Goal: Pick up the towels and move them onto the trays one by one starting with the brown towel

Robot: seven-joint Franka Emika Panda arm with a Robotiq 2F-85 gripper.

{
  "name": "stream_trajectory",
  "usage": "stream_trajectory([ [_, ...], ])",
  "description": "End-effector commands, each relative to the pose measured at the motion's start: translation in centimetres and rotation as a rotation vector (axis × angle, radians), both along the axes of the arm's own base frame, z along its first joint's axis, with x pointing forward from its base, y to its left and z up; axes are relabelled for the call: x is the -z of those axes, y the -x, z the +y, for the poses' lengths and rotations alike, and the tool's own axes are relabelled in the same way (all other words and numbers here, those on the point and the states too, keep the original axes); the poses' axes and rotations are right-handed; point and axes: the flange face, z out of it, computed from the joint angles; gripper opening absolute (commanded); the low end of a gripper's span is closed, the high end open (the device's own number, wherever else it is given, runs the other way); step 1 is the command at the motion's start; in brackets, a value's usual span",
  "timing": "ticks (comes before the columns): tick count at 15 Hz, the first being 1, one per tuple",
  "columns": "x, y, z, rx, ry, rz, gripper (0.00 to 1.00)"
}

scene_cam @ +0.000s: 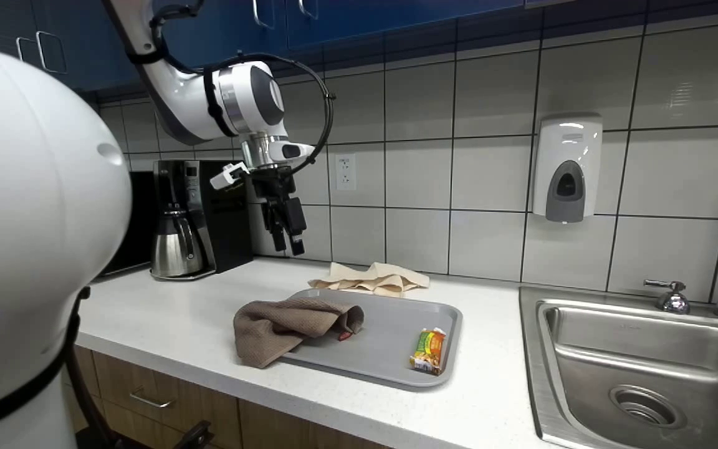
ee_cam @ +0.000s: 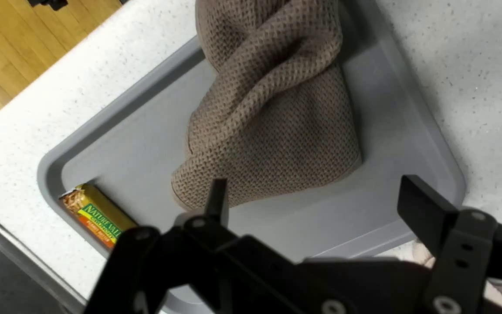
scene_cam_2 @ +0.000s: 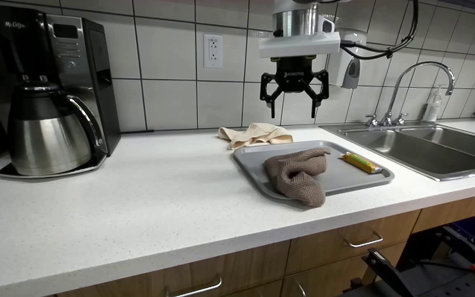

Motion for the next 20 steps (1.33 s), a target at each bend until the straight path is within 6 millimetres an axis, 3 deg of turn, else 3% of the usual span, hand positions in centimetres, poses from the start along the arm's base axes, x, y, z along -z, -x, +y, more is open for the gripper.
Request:
stream_trajectory([
  [1,0.6,-3.0,-2.0,0.075,-0.030,-0.063,1.00],
  [7,1.2,-7.2,-5.1,0.150,-0.055,-0.113,1.00],
  [20,3.4,-14.8,-7.7,0.363,-0.072,-0.154,1.00],
])
